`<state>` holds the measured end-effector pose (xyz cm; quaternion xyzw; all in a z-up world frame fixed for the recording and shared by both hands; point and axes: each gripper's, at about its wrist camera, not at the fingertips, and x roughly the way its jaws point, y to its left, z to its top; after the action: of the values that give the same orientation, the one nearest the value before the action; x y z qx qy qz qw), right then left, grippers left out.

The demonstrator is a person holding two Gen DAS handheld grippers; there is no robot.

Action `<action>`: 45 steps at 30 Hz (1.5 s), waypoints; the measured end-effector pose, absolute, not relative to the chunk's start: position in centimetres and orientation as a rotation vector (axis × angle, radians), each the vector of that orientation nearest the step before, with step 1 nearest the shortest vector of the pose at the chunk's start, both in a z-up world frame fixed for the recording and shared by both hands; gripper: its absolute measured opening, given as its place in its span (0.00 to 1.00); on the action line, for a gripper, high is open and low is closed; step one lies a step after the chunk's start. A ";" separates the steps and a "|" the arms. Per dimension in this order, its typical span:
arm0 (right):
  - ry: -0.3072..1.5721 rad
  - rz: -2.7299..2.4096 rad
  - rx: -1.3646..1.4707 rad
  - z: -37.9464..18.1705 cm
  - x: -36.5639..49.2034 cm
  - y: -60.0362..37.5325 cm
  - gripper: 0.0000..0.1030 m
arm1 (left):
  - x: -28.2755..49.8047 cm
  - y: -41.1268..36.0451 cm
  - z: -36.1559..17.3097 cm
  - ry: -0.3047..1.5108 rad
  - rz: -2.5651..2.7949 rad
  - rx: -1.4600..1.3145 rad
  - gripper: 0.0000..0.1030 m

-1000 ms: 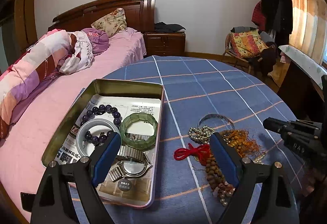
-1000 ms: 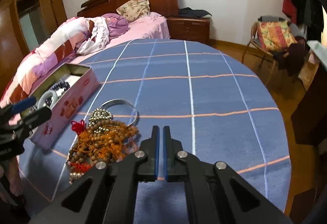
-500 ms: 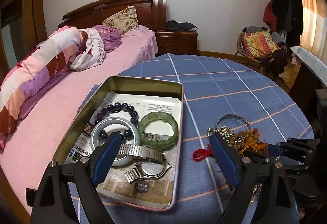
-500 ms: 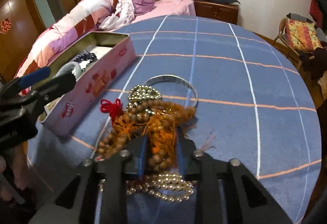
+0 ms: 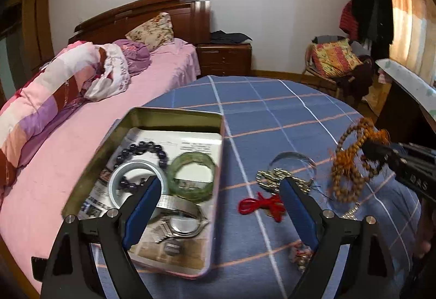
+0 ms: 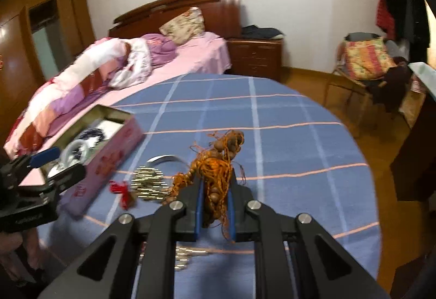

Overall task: Organize jewelry
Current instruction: 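Grasp the red knotted cord with the left tool while the right holds the wooden beads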

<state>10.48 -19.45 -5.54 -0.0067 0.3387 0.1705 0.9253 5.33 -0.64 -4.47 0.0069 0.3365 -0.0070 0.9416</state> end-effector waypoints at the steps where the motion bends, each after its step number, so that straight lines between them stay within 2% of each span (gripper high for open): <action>1: 0.698 0.340 -0.013 -5.7 10.8 -19.5 0.16 | 5.3 -1.1 -4.5 0.686 -0.019 0.024 0.86; 8: 0.703 0.345 -0.024 -6.8 10.7 -19.1 0.16 | 6.0 -4.4 -6.0 0.720 -0.077 0.112 0.86; 12: 0.698 0.353 -0.032 -7.1 10.5 -19.0 0.16 | 7.1 -5.3 -7.1 0.777 -0.096 0.130 0.73; 16: 0.691 0.356 -0.035 -7.1 10.4 -19.0 0.16 | 7.2 -5.9 -7.3 0.785 -0.109 0.157 0.66; 17: 0.689 0.357 -0.035 -7.1 10.4 -19.0 0.16 | 7.4 -6.0 -7.5 0.804 -0.124 0.150 0.56; 18: 0.687 0.358 -0.036 -7.1 10.4 -18.9 0.16 | 7.6 -5.9 -7.8 0.822 -0.136 0.138 0.41; 22: 0.676 0.356 -0.059 -7.1 10.1 -18.5 0.16 | 8.5 -4.9 -8.5 0.886 -0.153 0.064 0.23; 23: 0.674 0.356 -0.061 -7.1 10.1 -18.5 0.16 | 8.4 -4.6 -8.4 0.885 -0.157 0.050 0.09; 24: 0.674 0.356 -0.061 -7.1 10.1 -18.5 0.16 | 8.4 -4.7 -8.4 0.887 -0.161 0.047 0.00; 45: 0.595 0.348 -0.059 -6.4 9.2 -18.4 0.16 | 5.9 -3.3 -4.4 0.685 -0.136 0.017 0.00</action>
<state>9.19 -18.40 -6.36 -0.0290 0.2915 0.1708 0.9408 5.91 -3.26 -4.37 0.0083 0.3356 -0.0665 0.9396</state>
